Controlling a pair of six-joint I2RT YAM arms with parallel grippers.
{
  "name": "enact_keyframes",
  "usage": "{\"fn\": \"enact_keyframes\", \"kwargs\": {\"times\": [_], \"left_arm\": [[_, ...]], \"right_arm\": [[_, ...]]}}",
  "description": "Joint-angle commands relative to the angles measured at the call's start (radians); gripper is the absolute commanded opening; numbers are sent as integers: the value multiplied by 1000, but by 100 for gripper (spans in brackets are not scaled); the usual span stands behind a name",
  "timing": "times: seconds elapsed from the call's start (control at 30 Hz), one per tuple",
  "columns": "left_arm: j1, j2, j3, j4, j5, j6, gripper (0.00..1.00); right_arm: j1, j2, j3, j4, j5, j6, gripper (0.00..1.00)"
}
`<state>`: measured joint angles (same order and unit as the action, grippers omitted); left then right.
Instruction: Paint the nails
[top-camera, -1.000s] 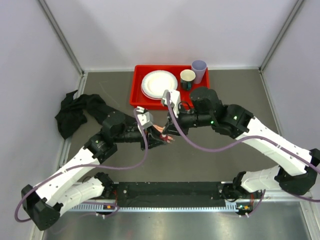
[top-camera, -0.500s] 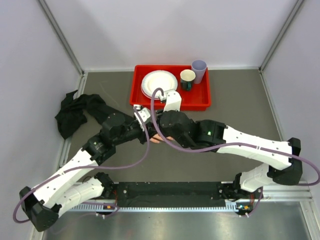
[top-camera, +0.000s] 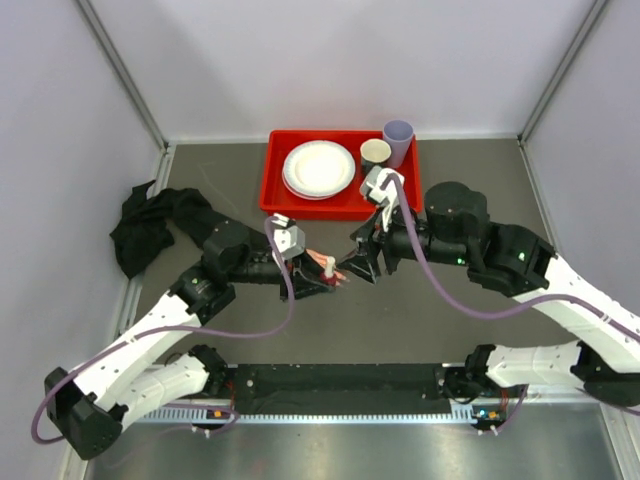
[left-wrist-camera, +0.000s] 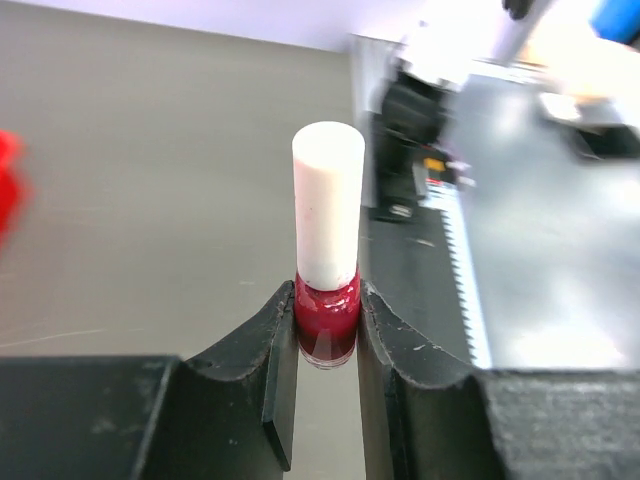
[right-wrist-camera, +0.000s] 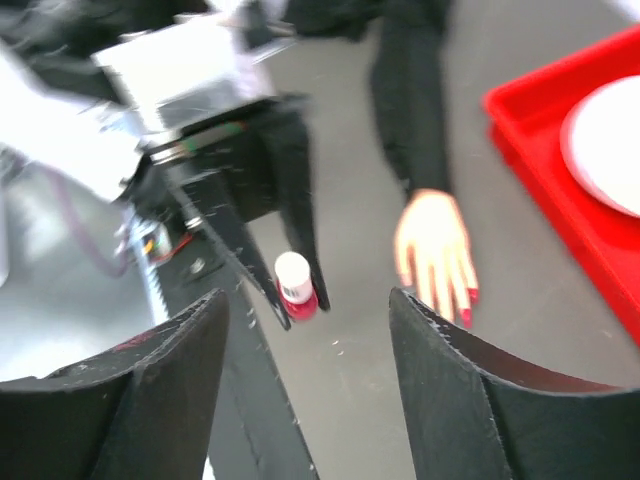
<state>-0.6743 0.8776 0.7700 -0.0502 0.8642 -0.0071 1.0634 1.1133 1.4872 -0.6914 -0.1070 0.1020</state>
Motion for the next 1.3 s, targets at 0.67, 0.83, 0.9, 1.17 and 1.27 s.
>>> {"fn": "enact_keyframes", "kwargs": {"times": [0.67,0.83,0.9,1.17,1.27], "left_arm": [[-1,32,31,66,181,-51,0],[1,17,40,-8,-28,-4,0],[2,-2,38,-22,-167,-1,0],[13,-69,12,-37,-770,-1,0],[19,-80,6,-34,-780,-1,0]], "right_arm": [[-62,123,25,-46,-484,-137,27],[-60,117,-27,24,-343,-70,0],[-57,109,-60,62,-265,-9,0],[259,195,-102,71,784,429,0],[311,285,-21,-39,917,559,0]]}}
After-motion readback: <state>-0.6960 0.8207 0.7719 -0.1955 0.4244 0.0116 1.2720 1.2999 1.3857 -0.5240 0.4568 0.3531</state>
